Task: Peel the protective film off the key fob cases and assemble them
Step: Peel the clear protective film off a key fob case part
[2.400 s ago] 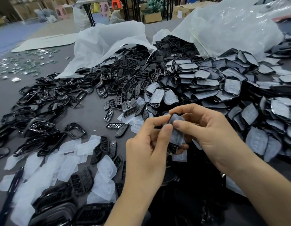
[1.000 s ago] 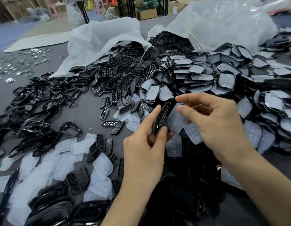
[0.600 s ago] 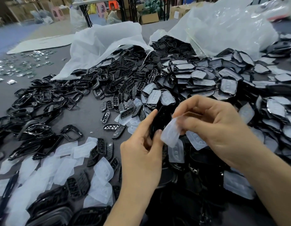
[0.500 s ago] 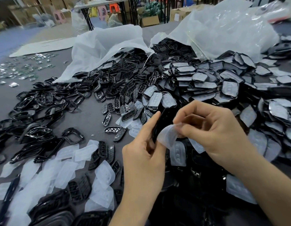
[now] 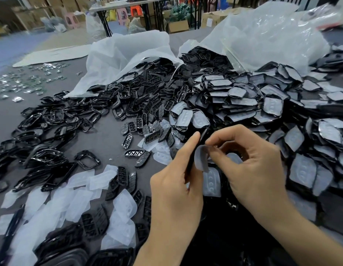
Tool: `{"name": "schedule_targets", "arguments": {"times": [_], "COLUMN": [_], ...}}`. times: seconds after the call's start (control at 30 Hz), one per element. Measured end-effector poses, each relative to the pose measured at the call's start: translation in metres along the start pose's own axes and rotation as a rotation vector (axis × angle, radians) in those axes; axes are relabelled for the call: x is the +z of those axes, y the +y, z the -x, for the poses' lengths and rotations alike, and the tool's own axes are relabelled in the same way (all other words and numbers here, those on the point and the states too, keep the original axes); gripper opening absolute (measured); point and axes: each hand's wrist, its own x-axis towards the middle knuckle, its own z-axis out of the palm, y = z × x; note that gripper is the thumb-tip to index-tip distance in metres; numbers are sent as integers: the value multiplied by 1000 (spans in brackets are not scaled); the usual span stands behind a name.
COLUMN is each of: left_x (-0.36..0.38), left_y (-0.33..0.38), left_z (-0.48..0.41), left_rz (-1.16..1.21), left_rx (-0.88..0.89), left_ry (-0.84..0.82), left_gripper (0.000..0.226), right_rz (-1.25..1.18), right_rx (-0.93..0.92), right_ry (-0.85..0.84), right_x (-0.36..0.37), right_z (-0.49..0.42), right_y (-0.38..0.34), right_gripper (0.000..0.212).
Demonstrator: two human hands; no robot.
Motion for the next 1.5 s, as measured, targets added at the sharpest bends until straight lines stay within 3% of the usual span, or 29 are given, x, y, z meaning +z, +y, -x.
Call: {"name": "schedule_targets", "arguments": {"times": [0.13, 0.5, 0.77, 0.83, 0.97, 1.1, 1.17, 1.3, 1.5], "left_x": [-1, -3, -7, -9, -10, -8, -8, -6, 0], "left_y": [1, 5, 6, 4, -4, 4, 6, 7, 13], "left_z": [0, -1, -4, -5, -7, -6, -7, -9, -6], "left_rz": [-40, -26, 20, 7, 144, 653, 781, 994, 883], "left_rx": [63, 165, 177, 161, 61, -272, -380, -557, -562], "left_ry": [-15, 51, -10, -41, -135, -329, -345, -343, -226], "left_gripper": [46, 46, 39, 39, 40, 36, 35, 41, 16], "right_rz": [-34, 117, 156, 120, -223, -550, -514, -395, -306], "right_rx": [60, -158, -201, -105, 272, 548, 582, 571, 507], "right_ry": [47, 152, 90, 42, -188, -424, -476, -456, -463], "right_x": [1, -2, -9, -12, -19, -31, -32, -30, -27], "right_z": [2, 2, -4, -9, -22, -30, -30, -28, -27], "right_y": [2, -1, -3, -3, -1, 2, 1, 3, 0], "right_gripper": [24, 10, 11, 20, 34, 27, 21, 35, 28]}}
